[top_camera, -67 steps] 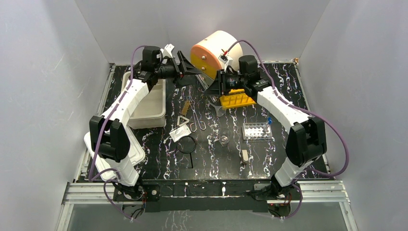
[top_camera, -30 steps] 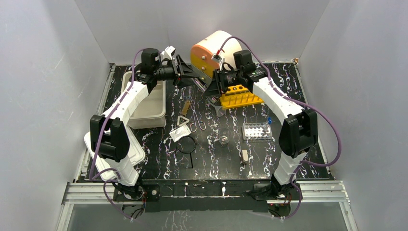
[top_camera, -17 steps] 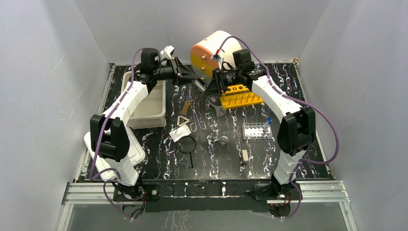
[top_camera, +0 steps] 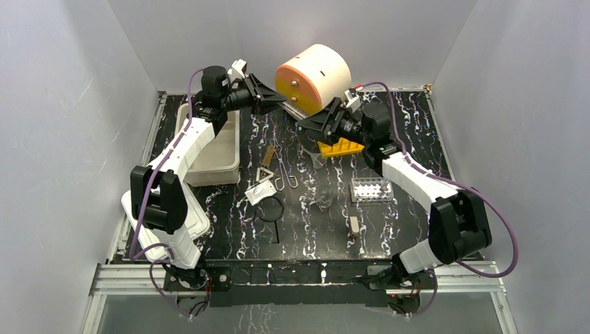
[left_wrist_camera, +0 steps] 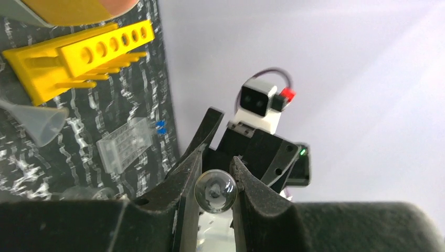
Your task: Organize the chemistry lab equipment
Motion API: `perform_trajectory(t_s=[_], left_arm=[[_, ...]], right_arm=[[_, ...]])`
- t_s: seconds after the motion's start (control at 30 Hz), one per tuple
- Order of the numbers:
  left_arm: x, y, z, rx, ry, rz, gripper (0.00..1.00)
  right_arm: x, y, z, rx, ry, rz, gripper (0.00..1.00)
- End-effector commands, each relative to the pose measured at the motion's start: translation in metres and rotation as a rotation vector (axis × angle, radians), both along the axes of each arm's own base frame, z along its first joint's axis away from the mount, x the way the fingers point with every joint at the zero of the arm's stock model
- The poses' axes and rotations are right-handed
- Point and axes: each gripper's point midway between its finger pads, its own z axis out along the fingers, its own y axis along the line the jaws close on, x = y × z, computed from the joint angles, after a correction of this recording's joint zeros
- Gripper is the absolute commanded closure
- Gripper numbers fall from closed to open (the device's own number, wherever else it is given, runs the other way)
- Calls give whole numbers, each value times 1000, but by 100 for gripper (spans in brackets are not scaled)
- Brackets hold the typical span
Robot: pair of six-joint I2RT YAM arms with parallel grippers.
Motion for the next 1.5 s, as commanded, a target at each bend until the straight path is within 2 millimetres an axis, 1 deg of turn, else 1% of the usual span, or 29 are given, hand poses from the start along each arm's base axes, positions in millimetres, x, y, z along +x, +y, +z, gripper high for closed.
perform_trajectory(t_s=[0.0, 0.1, 0.23, 0.33, 0.5, 0.63, 0.83, 0.97, 1.07, 1.1, 1.2, 1.23, 1.37, 1.4, 1.47], left_arm=[[6, 4, 46, -112, -46, 74, 90], [11, 6, 48, -133, -21, 115, 90], [13, 7, 50, -154, -2, 138, 90], [12, 9, 49, -163, 11, 153, 90], [12, 9, 46, -168, 23, 161, 90], [11, 10, 44, -168, 28, 167, 91], [10, 11, 42, -171, 39, 171, 91], [9, 11, 39, -174, 47, 174, 91], [8, 11, 39, -174, 47, 171, 91], [7, 11, 39, -174, 46, 170, 91], [7, 13, 39, -172, 45, 175, 91], [6, 12, 38, -171, 45, 173, 91], [5, 12, 36, -170, 51, 172, 91], [5, 12, 36, -170, 50, 171, 90], [5, 12, 38, -169, 37, 168, 84]], right_arm=[[15, -16, 63, 236, -40, -216, 13], [23, -19, 72, 257, -32, -277, 16], [34, -22, 68, 271, 27, -340, 23], [39, -25, 73, 305, 25, -369, 28], [44, -23, 82, 326, 8, -366, 39], [45, -21, 82, 333, 16, -354, 47], [48, -16, 76, 330, 37, -339, 57], [48, -13, 77, 324, 28, -321, 68], [47, -12, 77, 324, 22, -313, 70], [48, -12, 77, 321, 19, -315, 69], [48, -12, 76, 320, 19, -317, 62], [49, -13, 76, 318, 19, -319, 61], [48, -12, 75, 312, 24, -315, 68], [47, -12, 75, 310, 22, -313, 69], [47, -12, 74, 295, 25, -312, 72]])
